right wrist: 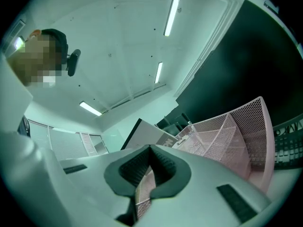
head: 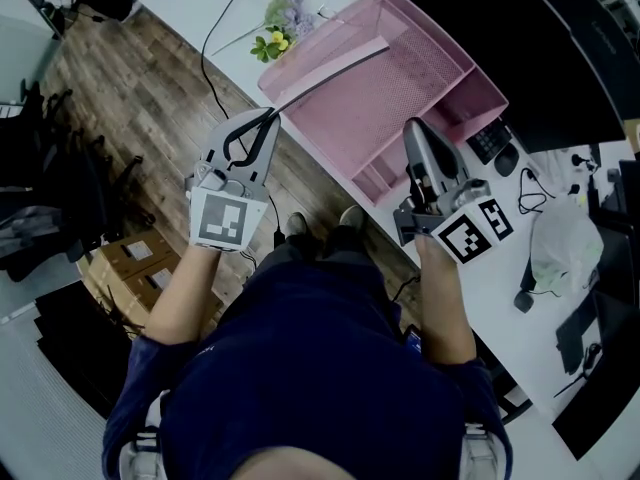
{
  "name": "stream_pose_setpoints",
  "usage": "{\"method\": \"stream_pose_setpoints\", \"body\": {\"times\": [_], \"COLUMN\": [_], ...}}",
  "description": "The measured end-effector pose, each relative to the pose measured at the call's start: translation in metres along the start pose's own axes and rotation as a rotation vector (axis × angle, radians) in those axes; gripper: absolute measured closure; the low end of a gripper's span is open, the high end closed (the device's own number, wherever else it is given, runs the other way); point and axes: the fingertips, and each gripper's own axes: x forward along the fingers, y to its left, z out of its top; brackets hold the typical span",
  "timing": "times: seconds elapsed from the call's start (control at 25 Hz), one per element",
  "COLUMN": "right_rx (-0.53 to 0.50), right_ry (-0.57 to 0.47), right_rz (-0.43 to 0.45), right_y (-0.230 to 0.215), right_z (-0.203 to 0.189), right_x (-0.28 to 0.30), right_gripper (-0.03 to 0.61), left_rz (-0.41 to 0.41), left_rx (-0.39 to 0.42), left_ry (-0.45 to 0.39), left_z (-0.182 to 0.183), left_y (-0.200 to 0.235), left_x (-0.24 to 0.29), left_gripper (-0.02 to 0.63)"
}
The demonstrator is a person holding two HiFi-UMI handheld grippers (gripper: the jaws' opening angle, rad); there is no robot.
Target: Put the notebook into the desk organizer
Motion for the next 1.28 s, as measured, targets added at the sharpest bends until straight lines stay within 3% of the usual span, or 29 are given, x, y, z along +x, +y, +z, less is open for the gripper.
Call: {"method": "stream_pose_setpoints", "body": {"times": [0.16,0.64,1.28], "right_rx": [0.005,0.022,0.044], "right_ry": [-0.002,-0.012,-0.022], "right_rz": [-0.002,-0.031,-0.067], "right_y": [0.002,-0.002,-0.015], "right_z": [-0.003,-0.011,-0.019], "right_x": [-0.002,-0.021,-0.043], "right_gripper": [0.575,0.575,0.575], "left_rz": [-0.018,-0.082,-0.138], "left_rx": [-0.031,-0.025,0.018], "left_ry": [0.007,0.045,0.111], "left_z": [-0.003,-0.011,-0.031], "left_y": [-0.006,-0.034,-0.066], "left_x": [0.000,0.002,0.012], "left_gripper": [0.580,0.580,0.578]}}
